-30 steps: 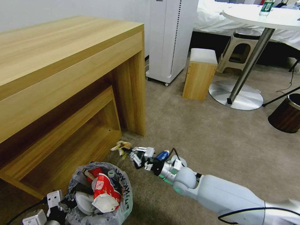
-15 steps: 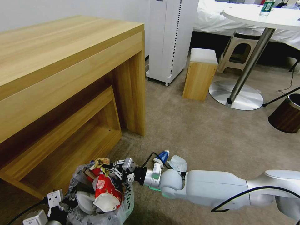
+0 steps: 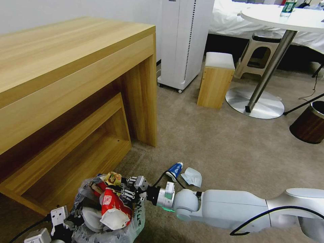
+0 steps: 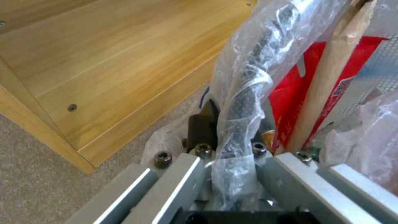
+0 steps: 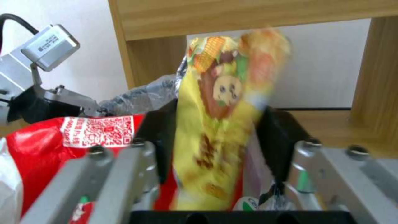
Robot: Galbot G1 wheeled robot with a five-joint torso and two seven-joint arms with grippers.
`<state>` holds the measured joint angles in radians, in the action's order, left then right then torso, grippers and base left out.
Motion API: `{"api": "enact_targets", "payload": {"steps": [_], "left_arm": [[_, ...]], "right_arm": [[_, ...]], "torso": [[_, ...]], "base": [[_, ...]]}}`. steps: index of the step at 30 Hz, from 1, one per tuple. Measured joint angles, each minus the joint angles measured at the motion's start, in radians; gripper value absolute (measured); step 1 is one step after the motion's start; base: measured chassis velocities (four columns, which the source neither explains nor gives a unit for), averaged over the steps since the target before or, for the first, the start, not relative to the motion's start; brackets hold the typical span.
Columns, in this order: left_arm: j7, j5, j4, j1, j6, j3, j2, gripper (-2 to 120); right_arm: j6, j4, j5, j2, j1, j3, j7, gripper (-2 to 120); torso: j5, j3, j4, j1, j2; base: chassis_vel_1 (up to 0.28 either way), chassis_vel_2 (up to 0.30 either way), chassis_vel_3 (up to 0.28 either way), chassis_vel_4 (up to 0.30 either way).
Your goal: Pick up the trash bin and place the garbage on the floor into it.
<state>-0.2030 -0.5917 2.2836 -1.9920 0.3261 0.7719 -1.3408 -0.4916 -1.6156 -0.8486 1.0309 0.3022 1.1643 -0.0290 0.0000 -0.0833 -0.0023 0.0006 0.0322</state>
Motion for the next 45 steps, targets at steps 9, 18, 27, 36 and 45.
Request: {"api": "enact_targets", "payload": {"steps": [9, 18, 27, 36, 45], "left_arm": [[0.001, 0.003, 0.005, -0.002, 0.000, 0.000, -0.005, 0], [0.003, 0.006, 0.008, -0.005, -0.001, -0.001, -0.009, 0], [0.003, 0.005, 0.000, -0.002, -0.002, 0.003, -0.001, 0], [0.004, -0.003, -0.016, 0.004, -0.005, 0.003, 0.020, 0], [0.002, -0.026, -0.021, 0.015, -0.006, 0.004, 0.046, 0]], "right_arm": [[0.003, -0.017, 0.007, -0.008, 0.001, -0.004, 0.000, 78], [0.006, -0.049, 0.014, -0.015, 0.020, -0.050, 0.021, 88], [0.110, -0.174, -0.069, -0.043, 0.131, -0.290, 0.151, 96], [0.262, -0.239, -0.191, -0.101, 0.267, -0.591, 0.341, 100], [0.323, -0.239, -0.148, -0.151, 0.441, -0.829, 0.436, 100]], "torso": [[0.0000, 0.000, 0.0000, 0.000, 0.000], [0.0000, 0.000, 0.0001, 0.000, 0.000], [0.0000, 0.000, 0.0001, 0.000, 0.000], [0.0001, 0.000, 0.0000, 0.000, 0.000], [0.0003, 0.000, 0.0000, 0.000, 0.000]], "base": [[0.000, 0.000, 0.000, 0.000], [0.000, 0.000, 0.000, 0.000], [0.000, 0.000, 0.000, 0.000], [0.000, 0.000, 0.000, 0.000], [0.000, 0.000, 0.000, 0.000]]}}
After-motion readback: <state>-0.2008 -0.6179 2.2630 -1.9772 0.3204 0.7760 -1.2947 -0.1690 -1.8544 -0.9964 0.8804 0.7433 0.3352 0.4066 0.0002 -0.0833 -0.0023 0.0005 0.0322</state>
